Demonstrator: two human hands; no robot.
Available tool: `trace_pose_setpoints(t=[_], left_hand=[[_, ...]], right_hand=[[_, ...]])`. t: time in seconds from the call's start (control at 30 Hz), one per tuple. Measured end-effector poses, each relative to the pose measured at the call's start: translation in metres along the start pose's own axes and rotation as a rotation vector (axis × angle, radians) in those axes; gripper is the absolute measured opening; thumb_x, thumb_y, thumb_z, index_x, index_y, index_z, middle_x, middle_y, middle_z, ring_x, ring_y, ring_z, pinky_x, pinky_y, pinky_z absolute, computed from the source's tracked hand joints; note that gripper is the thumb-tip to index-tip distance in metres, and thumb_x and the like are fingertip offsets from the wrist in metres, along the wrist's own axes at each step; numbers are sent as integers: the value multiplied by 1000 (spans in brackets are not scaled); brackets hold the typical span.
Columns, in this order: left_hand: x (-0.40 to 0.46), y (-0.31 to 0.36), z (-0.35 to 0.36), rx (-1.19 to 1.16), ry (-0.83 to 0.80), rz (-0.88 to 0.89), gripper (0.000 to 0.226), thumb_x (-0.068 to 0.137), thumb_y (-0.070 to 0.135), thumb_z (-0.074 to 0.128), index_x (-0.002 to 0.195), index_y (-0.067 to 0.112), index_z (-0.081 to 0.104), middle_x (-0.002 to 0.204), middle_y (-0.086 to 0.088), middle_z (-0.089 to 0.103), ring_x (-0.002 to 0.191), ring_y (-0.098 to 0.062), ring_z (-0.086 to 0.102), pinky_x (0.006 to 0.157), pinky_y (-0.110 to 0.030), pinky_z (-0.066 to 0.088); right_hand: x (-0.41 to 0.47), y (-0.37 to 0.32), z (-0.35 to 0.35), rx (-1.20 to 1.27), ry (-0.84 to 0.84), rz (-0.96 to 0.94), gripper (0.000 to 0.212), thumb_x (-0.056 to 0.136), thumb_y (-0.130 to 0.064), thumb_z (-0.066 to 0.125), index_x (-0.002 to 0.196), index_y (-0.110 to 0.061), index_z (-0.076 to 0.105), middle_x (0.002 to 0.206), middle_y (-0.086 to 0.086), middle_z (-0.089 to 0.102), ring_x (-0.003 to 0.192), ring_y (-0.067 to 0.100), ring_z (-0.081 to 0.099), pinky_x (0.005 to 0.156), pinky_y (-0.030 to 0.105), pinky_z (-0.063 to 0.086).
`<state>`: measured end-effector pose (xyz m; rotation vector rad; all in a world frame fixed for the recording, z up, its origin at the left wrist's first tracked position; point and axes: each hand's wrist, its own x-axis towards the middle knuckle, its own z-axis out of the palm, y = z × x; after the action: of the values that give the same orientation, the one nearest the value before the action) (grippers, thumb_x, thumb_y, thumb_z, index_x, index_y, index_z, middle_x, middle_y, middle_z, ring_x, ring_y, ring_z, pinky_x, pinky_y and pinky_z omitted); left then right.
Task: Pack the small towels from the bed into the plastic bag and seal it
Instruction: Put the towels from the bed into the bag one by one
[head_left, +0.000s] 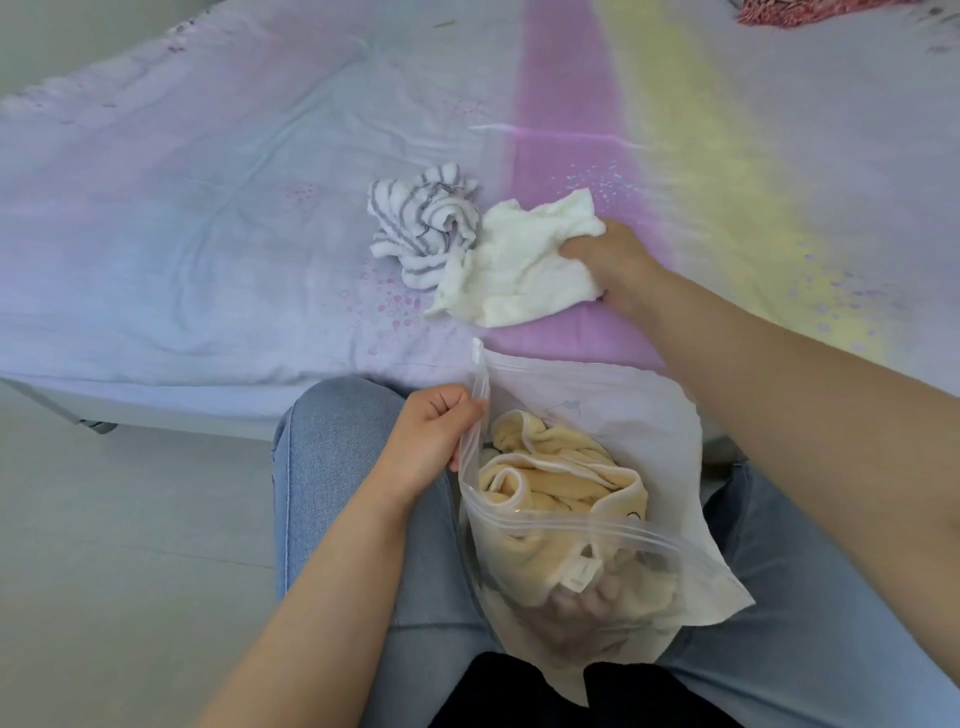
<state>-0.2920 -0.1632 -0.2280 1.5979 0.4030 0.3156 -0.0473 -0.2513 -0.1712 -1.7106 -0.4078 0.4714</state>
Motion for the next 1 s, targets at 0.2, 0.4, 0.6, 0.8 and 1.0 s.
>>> trace_pose_setpoints(t=[0.2,0.4,0.6,0.8,1.0], left_hand=[[0,-1,2,4,17,0,51,93,5,55,48,18,35,40,6,35,36,-8,31,41,-17,29],[-3,-2,4,-19,24,-19,36,88,-4,53,53,-2,46,49,-2,43,44,-11,34,47,-18,30],[-2,-1,6,36,50,-7,50,91,-2,55,53,18,28,43,15,24,42,-3,21,42,-18,22],[-5,2,5,14,70,-33,44,90,2,56,53,13,34,46,5,27,45,-8,23,44,-23,22],[-6,2,3,8,41,8,50,92,3,56,50,17,33,42,7,29,39,-7,26,42,-20,24]], right_hand=[[-67,-27,-25,139,-205,-153,44,70,1,44,109,-9,62,110,16,68,107,27,66,87,41,54],[-134,-21,-46,-224,-477,-299,21,66,-4,55,81,-18,59,78,-8,62,76,6,59,70,25,46],[-154,12,-19,-1098,-1019,-216,25,74,-36,69,93,-24,57,92,-5,64,86,14,59,77,44,53],[-159,-30,-8,-926,-721,-235,35,90,-41,54,124,-47,48,117,-16,54,92,1,54,89,27,46],[-162,2,15,-1043,-1140,-52,34,83,-46,66,106,-23,57,108,-4,60,95,13,57,83,24,48]])
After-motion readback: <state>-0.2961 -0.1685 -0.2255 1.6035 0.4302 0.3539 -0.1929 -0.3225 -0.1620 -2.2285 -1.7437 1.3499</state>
